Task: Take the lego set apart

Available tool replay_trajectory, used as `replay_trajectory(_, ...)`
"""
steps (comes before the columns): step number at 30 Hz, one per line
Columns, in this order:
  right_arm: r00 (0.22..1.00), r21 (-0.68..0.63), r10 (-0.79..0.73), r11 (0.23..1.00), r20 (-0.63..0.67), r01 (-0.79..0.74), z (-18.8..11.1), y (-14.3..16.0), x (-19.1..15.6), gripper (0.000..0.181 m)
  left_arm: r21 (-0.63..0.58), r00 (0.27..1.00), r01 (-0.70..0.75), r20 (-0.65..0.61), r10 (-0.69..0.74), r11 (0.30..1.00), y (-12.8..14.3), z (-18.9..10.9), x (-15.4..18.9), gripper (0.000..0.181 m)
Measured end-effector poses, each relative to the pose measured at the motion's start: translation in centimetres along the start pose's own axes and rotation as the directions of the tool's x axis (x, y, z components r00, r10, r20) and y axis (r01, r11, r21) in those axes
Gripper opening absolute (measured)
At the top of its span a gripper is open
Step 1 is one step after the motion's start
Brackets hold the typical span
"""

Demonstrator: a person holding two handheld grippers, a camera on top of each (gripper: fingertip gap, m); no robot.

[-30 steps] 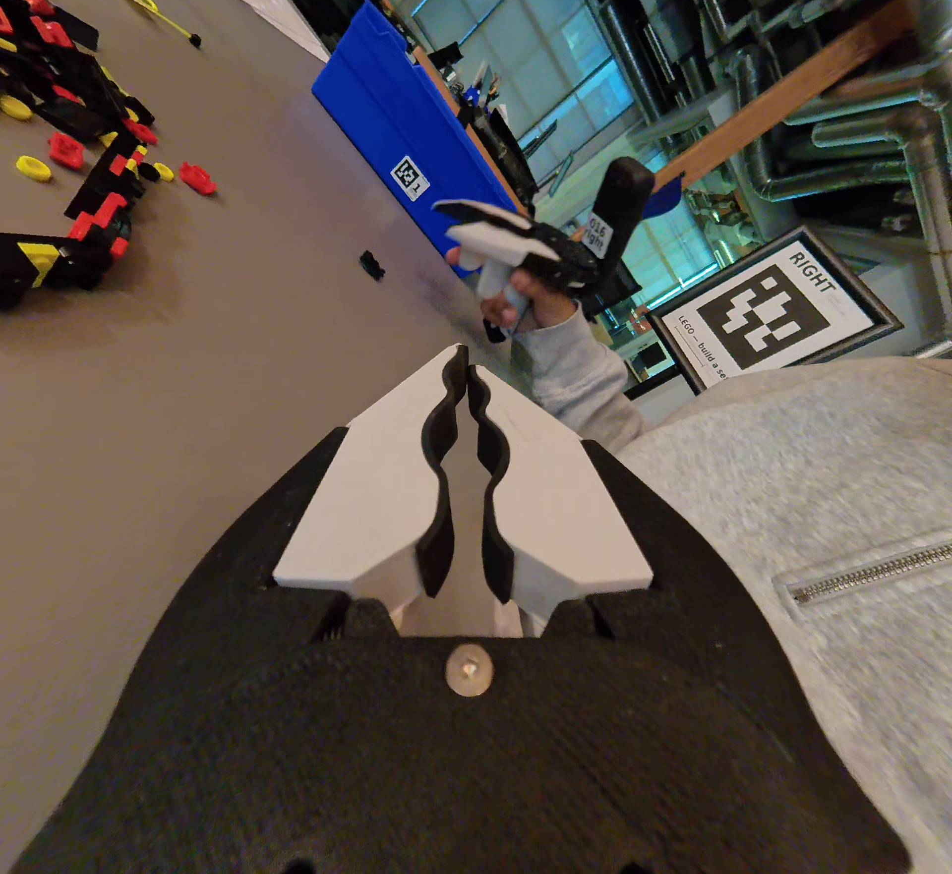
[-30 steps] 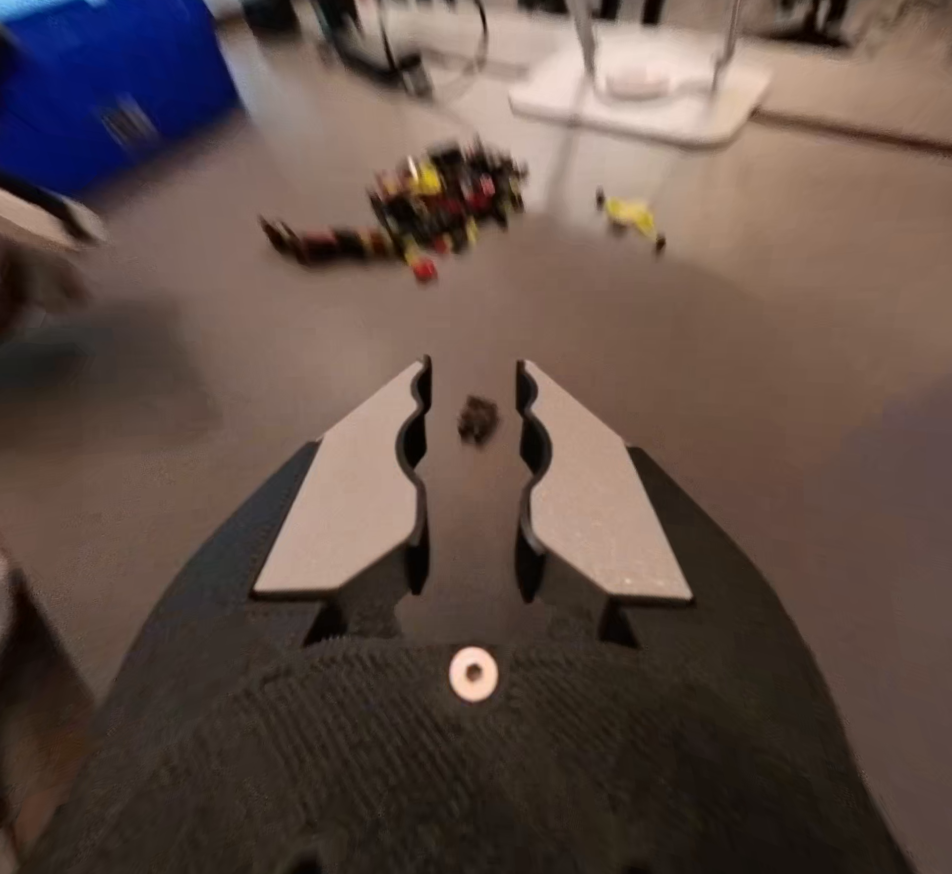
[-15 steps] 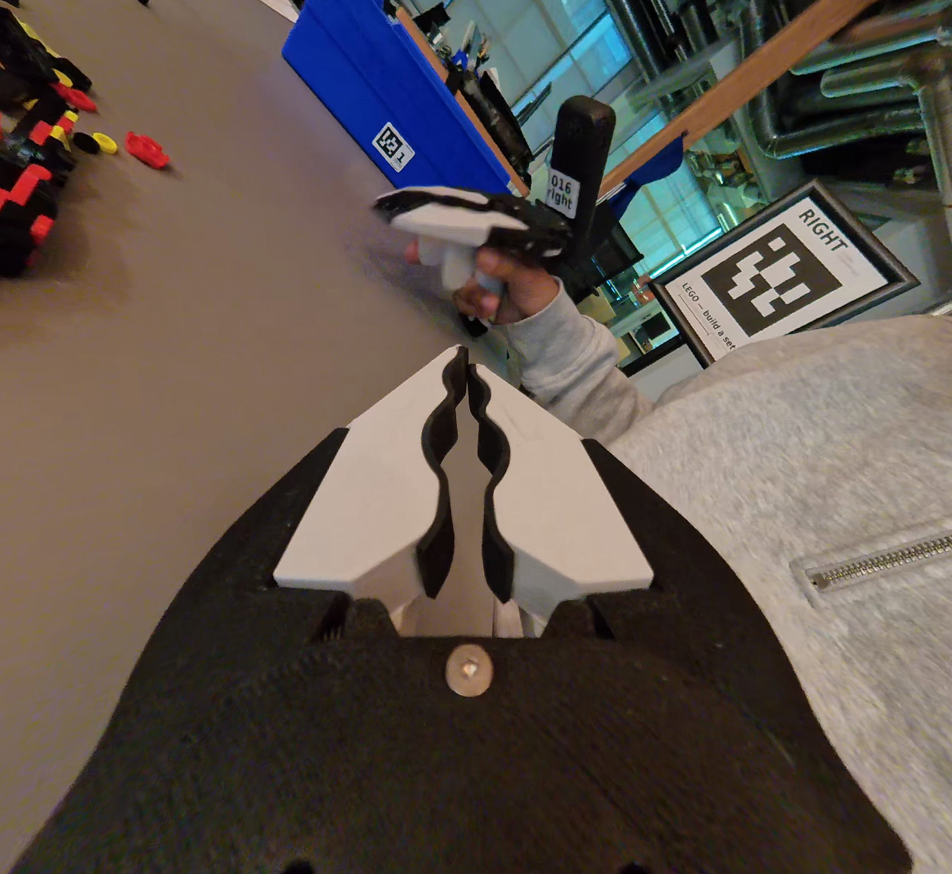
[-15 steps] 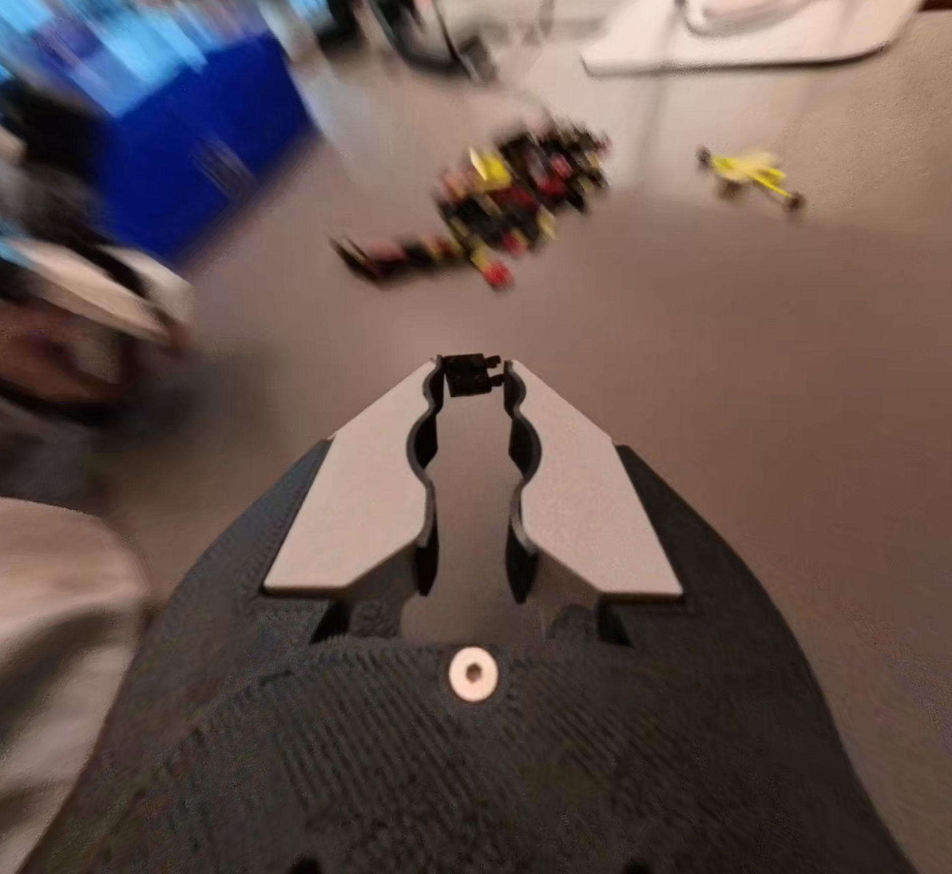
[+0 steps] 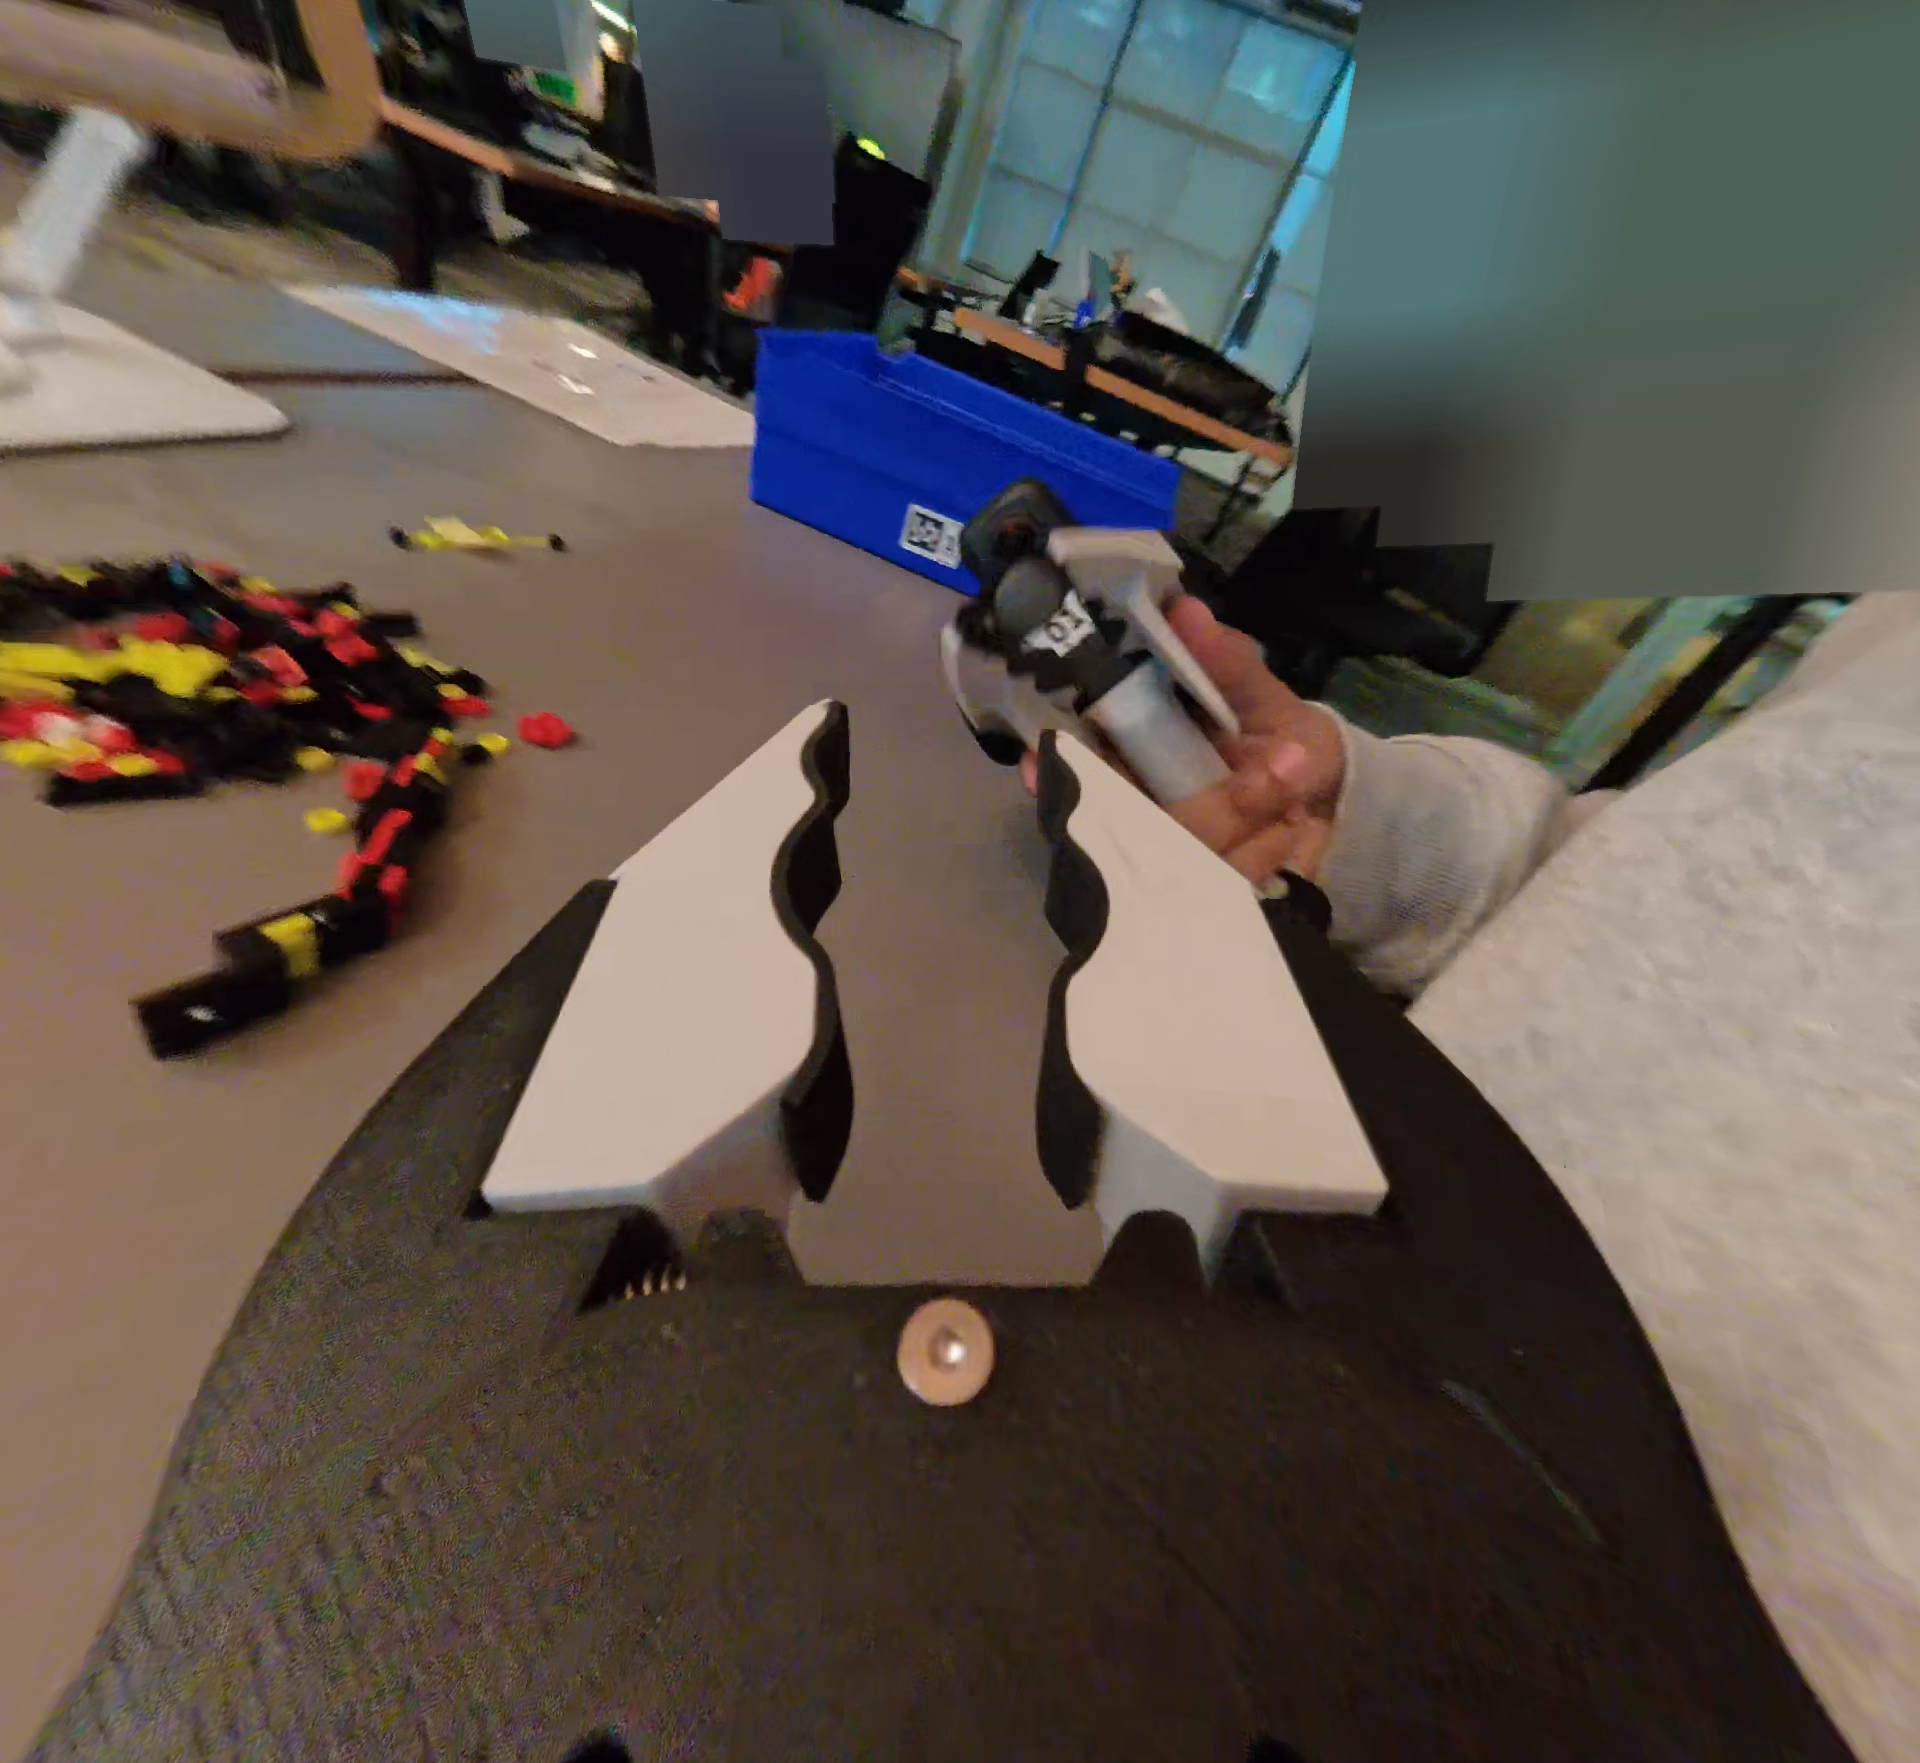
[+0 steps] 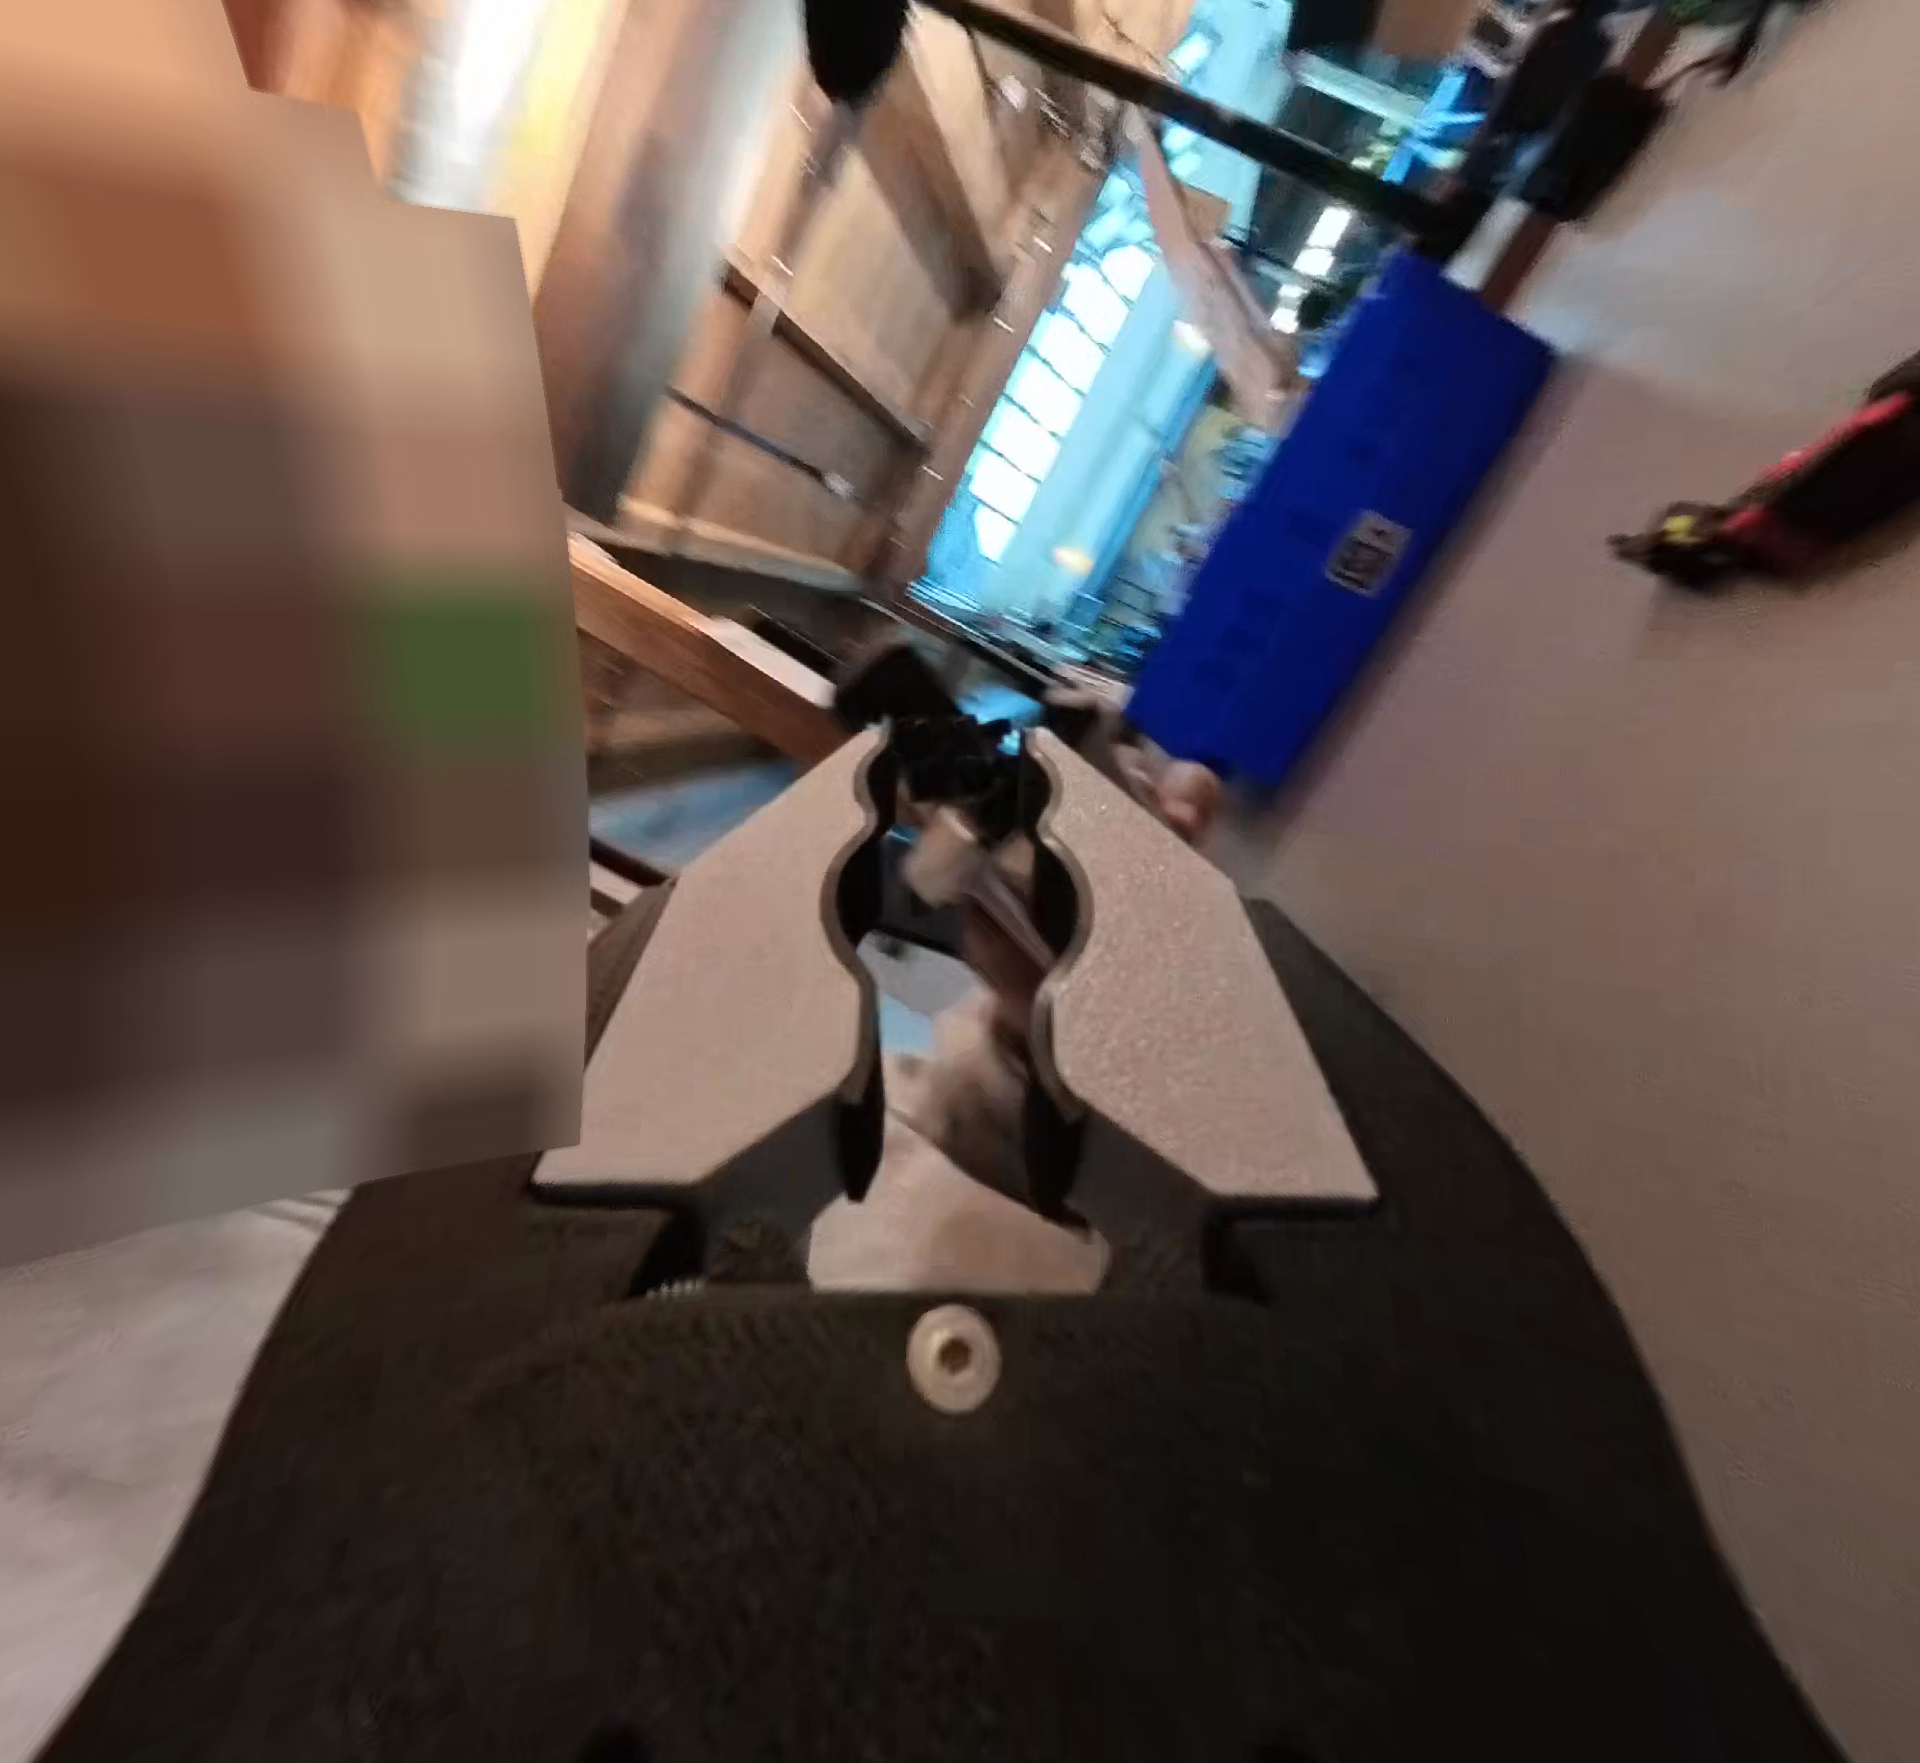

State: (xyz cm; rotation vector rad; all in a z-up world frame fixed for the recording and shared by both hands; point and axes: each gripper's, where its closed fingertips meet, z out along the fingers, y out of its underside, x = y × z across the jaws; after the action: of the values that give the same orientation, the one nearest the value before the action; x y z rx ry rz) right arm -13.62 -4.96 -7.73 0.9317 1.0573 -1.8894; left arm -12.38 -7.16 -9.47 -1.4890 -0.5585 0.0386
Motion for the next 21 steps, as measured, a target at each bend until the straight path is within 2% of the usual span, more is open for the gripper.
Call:
replay_trajectory(1, 0.994, -0.043, -0.097, 0.995, -0.059, 0.094, 0.4, 0.9, 0.7, 0.020, 0.003, 0.999, -0.031, 0.010, 0.031, 1.000, 0.0, -0.1, 0.1, 0.035)
replay_trajectory(3, 0.922, -0.135, -0.357, 0.931, -0.151, 0.339, 0.7, 1.8, 1.4, 0.020, -0.006, 0.999, 0.032, -0.035, -0.032, 0.999, 0.4, -0.1, 0.5, 0.031)
replay_trajectory(4, 0.848, -0.183, -0.500, 0.863, -0.178, 0.471, 0.8, 2.0, 1.6, 0.020, -0.013, 0.989, 0.120, -0.081, -0.121, 0.993, 0.6, -0.1, 0.7, 0.029)
replay_trajectory(6, 0.643, -0.288, -0.736, 0.676, -0.213, 0.678, 0.6, 2.2, 2.0, 0.021, -0.049, 0.927, 0.312, -0.201, -0.315, 0.949, 0.9, -0.1, 1.2, 0.029)
replay_trajectory(8, 0.491, -0.329, -0.851, 0.525, -0.187, 0.785, 0.7, 2.7, 1.6, 0.021, -0.103, 0.835, 0.452, -0.299, -0.461, 0.886, 1.2, -0.1, 1.7, 0.033)
replay_trajectory(10, 0.392, -0.338, -0.897, 0.440, -0.203, 0.832, 0.7, 2.7, 1.4, 0.021, -0.125, 0.745, 0.553, -0.367, -0.556, 0.824, 1.0, -0.2, 2.0, 0.033)
replay_trajectory(12, 0.321, -0.369, -0.926, 0.374, -0.197, 0.851, 0.8, 3.1, 1.6, 0.021, -0.125, 0.709, 0.592, -0.389, -0.588, 0.796, 0.9, -0.3, 2.0, 0.031)
replay_trajectory(16, 0.168, -0.436, -0.972, 0.223, -0.161, 0.872, 1.0, 3.7, 2.1, 0.021, -0.131, 0.731, 0.573, -0.365, -0.577, 0.809, 1.4, -0.3, 1.7, 0.019)
replay_trajectory(21, -0.027, -0.490, -0.993, 0.032, -0.113, 0.871, 0.8, 4.1, 2.6, 0.021, -0.157, 0.723, 0.584, -0.345, -0.599, 0.796, 2.1, -0.1, 1.4, 0.013)
